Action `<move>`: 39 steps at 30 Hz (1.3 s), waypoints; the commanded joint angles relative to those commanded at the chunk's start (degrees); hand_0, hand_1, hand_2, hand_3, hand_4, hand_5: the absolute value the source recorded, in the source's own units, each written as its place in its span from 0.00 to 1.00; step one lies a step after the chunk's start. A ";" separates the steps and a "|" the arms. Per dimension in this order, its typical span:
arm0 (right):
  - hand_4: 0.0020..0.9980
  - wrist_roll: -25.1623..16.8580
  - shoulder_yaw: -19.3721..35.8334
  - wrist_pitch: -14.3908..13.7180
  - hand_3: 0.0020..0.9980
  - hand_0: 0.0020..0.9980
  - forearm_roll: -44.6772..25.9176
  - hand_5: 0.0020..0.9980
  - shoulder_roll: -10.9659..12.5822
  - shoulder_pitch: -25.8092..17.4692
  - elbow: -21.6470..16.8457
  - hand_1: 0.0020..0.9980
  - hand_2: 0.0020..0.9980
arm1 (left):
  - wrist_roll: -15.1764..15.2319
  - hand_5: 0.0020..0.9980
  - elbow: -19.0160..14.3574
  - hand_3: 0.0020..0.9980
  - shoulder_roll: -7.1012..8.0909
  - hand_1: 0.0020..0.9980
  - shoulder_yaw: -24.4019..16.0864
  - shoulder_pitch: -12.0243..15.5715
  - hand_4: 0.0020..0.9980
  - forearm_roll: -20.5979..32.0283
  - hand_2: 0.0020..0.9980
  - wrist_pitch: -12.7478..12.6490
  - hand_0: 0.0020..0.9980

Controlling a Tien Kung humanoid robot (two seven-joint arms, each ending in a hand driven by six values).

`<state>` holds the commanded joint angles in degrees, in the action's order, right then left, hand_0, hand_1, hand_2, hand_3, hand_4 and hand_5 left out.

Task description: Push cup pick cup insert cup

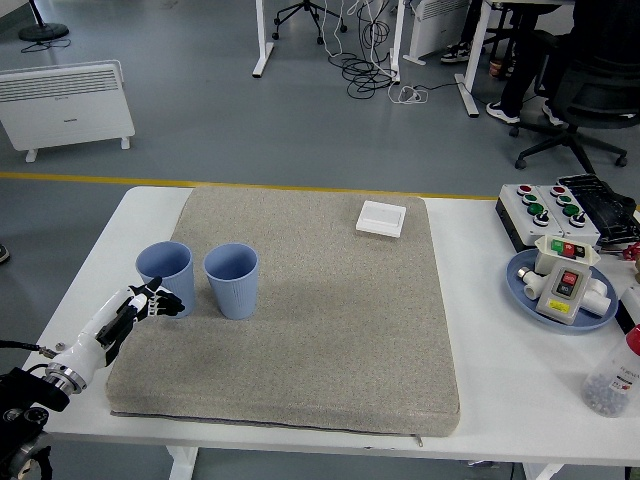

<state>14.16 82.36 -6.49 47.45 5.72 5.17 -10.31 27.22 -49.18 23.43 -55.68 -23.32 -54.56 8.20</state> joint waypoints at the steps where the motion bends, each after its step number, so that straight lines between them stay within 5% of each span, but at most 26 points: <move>1: 0.11 0.00 -0.02 0.00 0.58 0.75 -0.03 0.60 0.00 0.00 0.00 0.62 0.59 | 0.03 1.00 0.13 0.48 -0.04 0.60 0.03 -0.11 0.64 0.00 0.53 0.00 0.64; 28: 0.10 0.14 -0.20 0.06 0.58 0.75 0.44 0.61 -0.17 0.25 0.00 0.62 0.59 | 1.69 1.00 9.22 0.48 -2.39 0.60 6.40 -8.62 0.64 2.17 0.54 0.53 0.65; 39: 0.10 0.11 -0.31 0.06 0.58 0.75 0.26 0.61 -0.17 0.25 0.00 0.62 0.59 | 1.98 1.00 9.94 0.48 -2.93 0.61 6.37 -9.07 0.64 1.58 0.54 0.47 0.65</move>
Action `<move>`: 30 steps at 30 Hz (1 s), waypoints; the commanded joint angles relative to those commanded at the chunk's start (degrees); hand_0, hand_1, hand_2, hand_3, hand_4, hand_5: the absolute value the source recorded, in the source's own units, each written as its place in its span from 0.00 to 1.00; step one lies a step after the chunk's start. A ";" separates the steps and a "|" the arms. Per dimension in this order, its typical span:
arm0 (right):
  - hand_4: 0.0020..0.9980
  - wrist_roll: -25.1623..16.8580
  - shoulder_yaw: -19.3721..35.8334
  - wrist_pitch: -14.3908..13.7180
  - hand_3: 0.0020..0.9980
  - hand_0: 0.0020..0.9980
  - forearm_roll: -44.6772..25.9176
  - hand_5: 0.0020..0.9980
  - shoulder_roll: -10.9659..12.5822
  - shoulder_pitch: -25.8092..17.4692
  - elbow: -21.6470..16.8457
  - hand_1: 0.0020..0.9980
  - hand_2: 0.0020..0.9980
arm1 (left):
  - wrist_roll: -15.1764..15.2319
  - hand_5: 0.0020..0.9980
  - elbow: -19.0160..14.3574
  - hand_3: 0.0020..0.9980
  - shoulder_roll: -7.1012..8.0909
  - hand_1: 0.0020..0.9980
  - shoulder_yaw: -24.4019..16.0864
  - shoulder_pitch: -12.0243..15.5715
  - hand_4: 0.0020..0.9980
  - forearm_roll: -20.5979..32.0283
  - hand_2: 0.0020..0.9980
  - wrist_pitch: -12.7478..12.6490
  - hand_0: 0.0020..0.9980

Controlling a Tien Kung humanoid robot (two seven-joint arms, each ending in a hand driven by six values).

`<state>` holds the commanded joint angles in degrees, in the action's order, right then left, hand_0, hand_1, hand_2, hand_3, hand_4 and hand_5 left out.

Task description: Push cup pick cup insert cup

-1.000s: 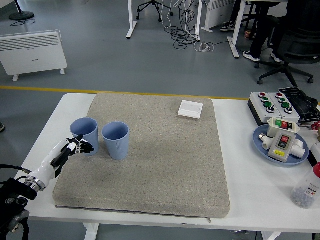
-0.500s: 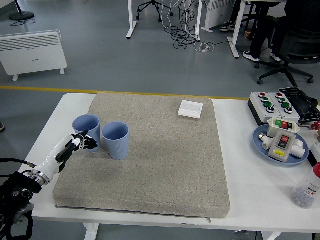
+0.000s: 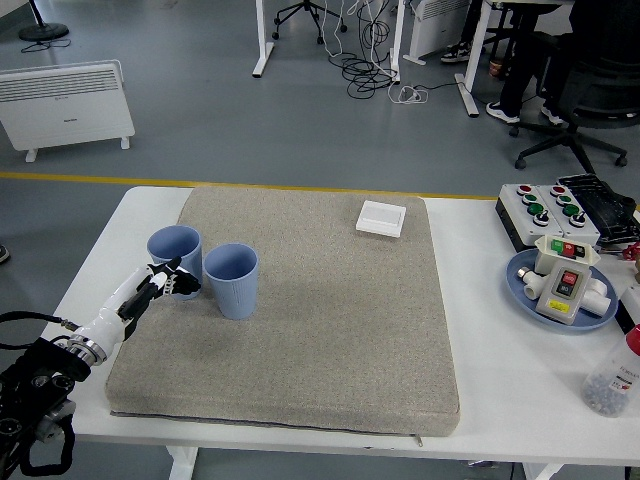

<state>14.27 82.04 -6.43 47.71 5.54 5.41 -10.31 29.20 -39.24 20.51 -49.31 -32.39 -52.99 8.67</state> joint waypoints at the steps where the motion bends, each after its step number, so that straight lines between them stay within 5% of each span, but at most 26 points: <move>1: 0.10 -0.01 0.00 0.00 0.58 0.75 -0.04 0.61 0.02 0.00 0.00 0.62 0.59 | -0.02 1.00 -0.37 0.48 0.10 0.61 -0.28 0.21 0.64 -0.17 0.54 -0.07 0.65; 3: 0.10 -0.04 0.04 0.02 0.58 0.75 -0.01 0.61 0.06 0.03 0.00 0.62 0.59 | 0.21 1.00 -1.92 0.48 0.40 0.61 -1.95 1.27 0.64 -1.16 0.54 -0.55 0.65; 4: 0.10 -0.07 0.05 0.01 0.58 0.75 -0.07 0.61 0.07 0.01 0.00 0.62 0.59 | 0.25 1.00 -2.82 0.47 0.77 0.55 -2.77 1.95 0.63 -1.57 0.51 -0.71 0.56; 9: 0.10 -0.20 0.12 0.01 0.58 0.75 -0.45 0.61 0.13 -0.04 0.00 0.62 0.59 | 1.75 1.00 -11.87 0.47 3.49 0.55 -10.39 7.86 0.63 -5.82 0.51 -3.12 0.56; 10: 0.10 -0.22 0.13 0.02 0.58 0.75 -0.49 0.61 0.15 -0.03 0.00 0.62 0.59 | 2.24 1.00 -13.60 0.44 3.72 0.47 -11.60 8.66 0.62 -6.68 0.46 -3.66 0.39; 11: 0.10 -0.23 0.14 0.02 0.58 0.75 -0.51 0.61 0.15 -0.03 0.00 0.62 0.59 | 2.43 1.00 -14.62 0.44 3.82 0.47 -12.14 8.98 0.62 -7.02 0.46 -3.88 0.39; 15: 0.10 -0.23 0.40 0.03 0.58 0.75 -0.19 0.61 0.20 -0.17 0.00 0.62 0.59 | 7.78 1.00 -21.99 0.44 4.71 0.47 -17.57 11.86 0.62 -11.53 0.46 -8.90 0.39; 16: 0.10 -0.22 0.44 0.03 0.58 0.75 -0.11 0.61 0.22 -0.24 0.00 0.62 0.59 | 7.78 0.89 -24.32 0.44 5.15 0.45 -19.03 12.30 0.75 -12.43 0.45 -10.35 0.32; 20: 0.10 -0.18 0.42 -0.01 0.58 0.75 -0.19 0.61 0.29 -0.48 0.00 0.62 0.59 | 7.78 0.89 -30.93 0.44 6.70 0.45 -21.14 12.19 0.75 -14.39 0.45 -12.97 0.32; 21: 0.10 -0.14 0.40 -0.02 0.58 0.75 -0.18 0.61 0.31 -0.58 0.00 0.62 0.59 | 5.36 0.89 -32.95 0.44 7.49 0.45 -21.56 11.64 0.75 -16.66 0.45 -12.25 0.32; 22: 0.10 -0.10 0.38 -0.03 0.58 0.75 -0.16 0.61 0.33 -0.67 0.00 0.62 0.59 | 2.75 0.73 -34.85 0.73 8.33 0.74 -21.60 10.92 0.89 -19.26 0.77 -10.48 0.74; 27: 0.10 0.06 0.16 -0.03 0.58 0.75 -0.03 0.61 0.44 -0.78 0.00 0.62 0.59 | -8.98 0.73 -40.07 0.73 12.48 0.74 -17.56 6.83 0.89 -28.93 0.77 -3.00 0.74; 28: 0.10 0.06 0.04 -0.06 0.58 0.75 -0.26 0.61 0.46 -0.84 0.00 0.62 0.59 | -11.21 0.67 -40.72 0.92 13.57 0.89 -15.96 5.52 0.97 -30.32 1.00 -1.73 0.91; 30: 0.10 0.06 -0.10 -0.11 0.58 0.75 -0.59 0.61 0.47 -0.91 0.00 0.62 0.59 | -16.24 0.67 -40.85 0.92 14.97 0.89 -13.08 3.21 0.97 -31.97 1.00 0.01 0.91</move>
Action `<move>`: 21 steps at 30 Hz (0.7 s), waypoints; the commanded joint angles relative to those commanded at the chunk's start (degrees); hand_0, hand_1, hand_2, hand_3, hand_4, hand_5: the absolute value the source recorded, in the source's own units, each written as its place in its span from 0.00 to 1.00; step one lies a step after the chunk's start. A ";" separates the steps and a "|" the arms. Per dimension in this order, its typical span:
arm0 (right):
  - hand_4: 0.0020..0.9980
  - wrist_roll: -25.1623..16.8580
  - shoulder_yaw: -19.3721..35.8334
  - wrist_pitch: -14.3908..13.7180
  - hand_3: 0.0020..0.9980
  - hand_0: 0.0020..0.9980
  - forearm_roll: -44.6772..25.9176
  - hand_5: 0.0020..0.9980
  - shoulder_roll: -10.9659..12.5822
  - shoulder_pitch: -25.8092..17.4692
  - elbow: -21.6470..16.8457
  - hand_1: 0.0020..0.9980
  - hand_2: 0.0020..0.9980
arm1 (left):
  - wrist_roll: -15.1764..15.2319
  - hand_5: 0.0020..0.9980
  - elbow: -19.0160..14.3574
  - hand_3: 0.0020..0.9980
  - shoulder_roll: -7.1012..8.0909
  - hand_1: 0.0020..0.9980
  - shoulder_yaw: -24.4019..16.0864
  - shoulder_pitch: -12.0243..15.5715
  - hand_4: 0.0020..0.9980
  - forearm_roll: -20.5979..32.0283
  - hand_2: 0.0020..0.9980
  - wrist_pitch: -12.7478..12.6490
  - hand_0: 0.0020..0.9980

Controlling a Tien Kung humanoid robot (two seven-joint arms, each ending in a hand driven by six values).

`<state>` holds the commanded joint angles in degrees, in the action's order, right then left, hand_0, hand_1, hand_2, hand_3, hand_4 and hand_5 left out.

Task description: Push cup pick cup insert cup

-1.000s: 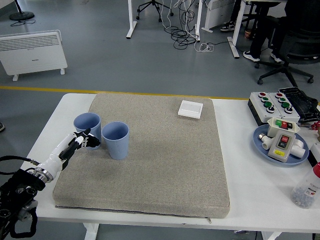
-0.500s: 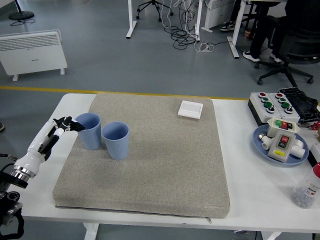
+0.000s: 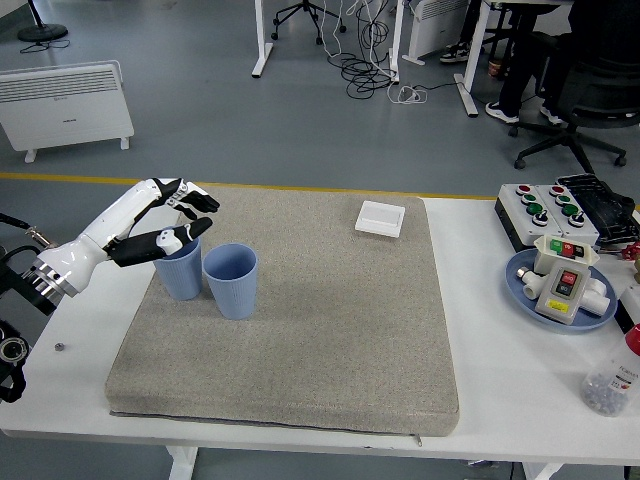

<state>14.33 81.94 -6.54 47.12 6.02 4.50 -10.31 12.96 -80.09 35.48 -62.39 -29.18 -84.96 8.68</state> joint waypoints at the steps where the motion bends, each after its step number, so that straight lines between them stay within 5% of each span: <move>1: 0.10 0.00 -0.06 -0.02 0.58 0.75 -0.15 0.61 0.00 -0.03 0.00 0.62 0.59 | -1.97 0.67 0.19 0.92 0.51 0.89 1.49 -1.28 0.97 -0.57 1.00 0.77 0.91; 3: 0.10 0.01 -0.27 -0.01 0.58 0.75 -0.25 0.61 0.05 -0.03 0.00 0.62 0.59 | -6.28 0.67 1.29 0.92 1.49 0.89 5.45 -4.78 0.97 -2.12 1.00 2.41 0.91; 4: 0.10 0.04 -0.31 -0.02 0.58 0.75 -0.21 0.61 0.07 -0.04 0.00 0.62 0.59 | -8.19 0.61 2.11 1.00 1.90 0.95 7.85 -6.85 1.00 -3.31 1.00 3.15 0.95; 6: 0.10 0.07 -0.37 -0.03 0.58 0.75 -0.18 0.61 0.10 -0.03 0.00 0.62 0.59 | -9.49 0.61 3.14 1.00 2.24 0.95 11.30 -9.60 1.00 -4.42 1.00 3.66 0.95; 9: 0.10 0.05 -0.62 -0.04 0.58 0.75 -0.48 0.61 0.18 0.02 0.00 0.62 0.59 | -10.15 0.61 4.96 1.00 2.56 0.95 15.77 -13.18 1.00 -6.07 1.00 4.05 0.95; 10: 0.11 0.05 -0.73 -0.06 0.58 0.75 -0.66 0.60 0.20 0.04 0.00 0.61 0.59 | -10.50 0.50 5.99 1.00 2.61 0.96 17.47 -14.61 1.00 -6.58 1.00 4.41 0.98; 13: 0.11 0.06 -0.88 -0.09 0.58 0.75 -0.92 0.60 0.23 0.06 0.00 0.61 0.59 | -10.94 0.50 7.74 1.00 2.56 0.96 20.86 -17.05 1.00 -6.84 1.00 5.00 0.98; 21: 0.11 0.24 -1.23 -0.14 0.58 0.75 -1.03 0.60 0.15 0.15 0.00 0.62 0.59 | -9.94 0.44 12.56 1.00 0.51 0.97 29.68 -23.74 1.00 -6.07 1.00 5.07 0.98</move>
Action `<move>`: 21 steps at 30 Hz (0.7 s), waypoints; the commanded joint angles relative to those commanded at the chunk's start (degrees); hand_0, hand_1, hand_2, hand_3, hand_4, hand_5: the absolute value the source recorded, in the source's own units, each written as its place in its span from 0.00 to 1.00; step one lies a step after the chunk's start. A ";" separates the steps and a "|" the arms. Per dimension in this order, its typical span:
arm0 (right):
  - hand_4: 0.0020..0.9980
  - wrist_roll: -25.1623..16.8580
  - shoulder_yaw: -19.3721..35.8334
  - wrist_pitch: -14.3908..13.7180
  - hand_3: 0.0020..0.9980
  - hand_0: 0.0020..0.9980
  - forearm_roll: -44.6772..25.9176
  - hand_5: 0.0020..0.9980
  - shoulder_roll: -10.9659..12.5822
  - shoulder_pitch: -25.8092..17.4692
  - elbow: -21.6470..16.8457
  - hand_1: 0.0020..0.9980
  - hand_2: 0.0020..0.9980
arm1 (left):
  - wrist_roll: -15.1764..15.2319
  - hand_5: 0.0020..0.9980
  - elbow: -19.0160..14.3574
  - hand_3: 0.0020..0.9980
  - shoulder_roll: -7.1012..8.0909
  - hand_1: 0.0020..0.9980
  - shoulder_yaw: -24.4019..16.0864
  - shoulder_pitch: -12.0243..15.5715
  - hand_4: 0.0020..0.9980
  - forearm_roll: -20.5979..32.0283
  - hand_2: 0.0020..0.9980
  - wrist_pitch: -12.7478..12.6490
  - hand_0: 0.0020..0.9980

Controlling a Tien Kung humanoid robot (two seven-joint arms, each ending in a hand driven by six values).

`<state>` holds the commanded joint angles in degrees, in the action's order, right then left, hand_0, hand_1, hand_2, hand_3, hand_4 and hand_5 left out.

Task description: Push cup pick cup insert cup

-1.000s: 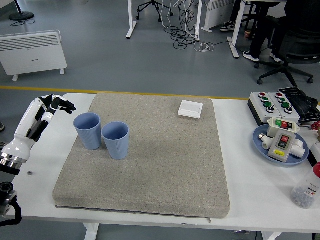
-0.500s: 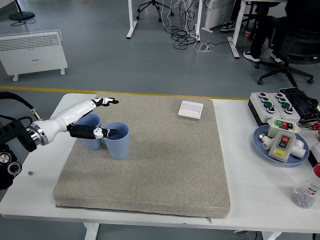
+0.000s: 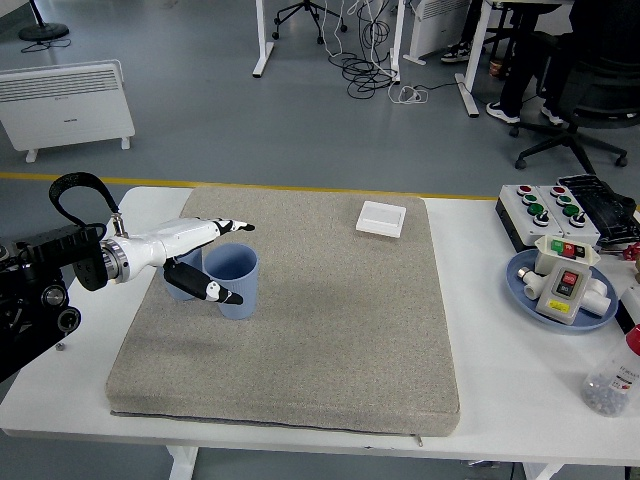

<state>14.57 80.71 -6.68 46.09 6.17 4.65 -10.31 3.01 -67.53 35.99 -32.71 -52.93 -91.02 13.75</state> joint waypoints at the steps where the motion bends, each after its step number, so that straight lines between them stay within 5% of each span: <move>1: 0.11 0.02 -0.02 0.00 0.58 0.75 0.04 0.60 -0.01 0.02 0.00 0.62 0.59 | 0.22 0.45 0.67 1.00 -0.36 0.97 1.10 -0.94 1.00 0.10 1.00 -0.07 0.98; 10: 0.11 0.11 -0.49 -0.05 0.58 0.75 -0.33 0.60 -0.02 0.16 0.00 0.62 0.59 | 0.73 0.45 5.83 1.00 -3.18 0.96 7.68 -6.51 1.00 0.32 1.00 0.31 0.96; 21: 0.11 0.20 -0.61 -0.01 0.58 0.75 -0.02 0.60 0.02 0.16 0.00 0.62 0.59 | -1.66 0.42 11.75 1.00 -6.04 0.94 11.08 -9.45 1.00 -0.15 1.00 3.05 0.93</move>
<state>14.76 80.10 -6.70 46.07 6.19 4.81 -10.31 1.35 -55.78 29.95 -21.63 -62.37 -91.18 16.80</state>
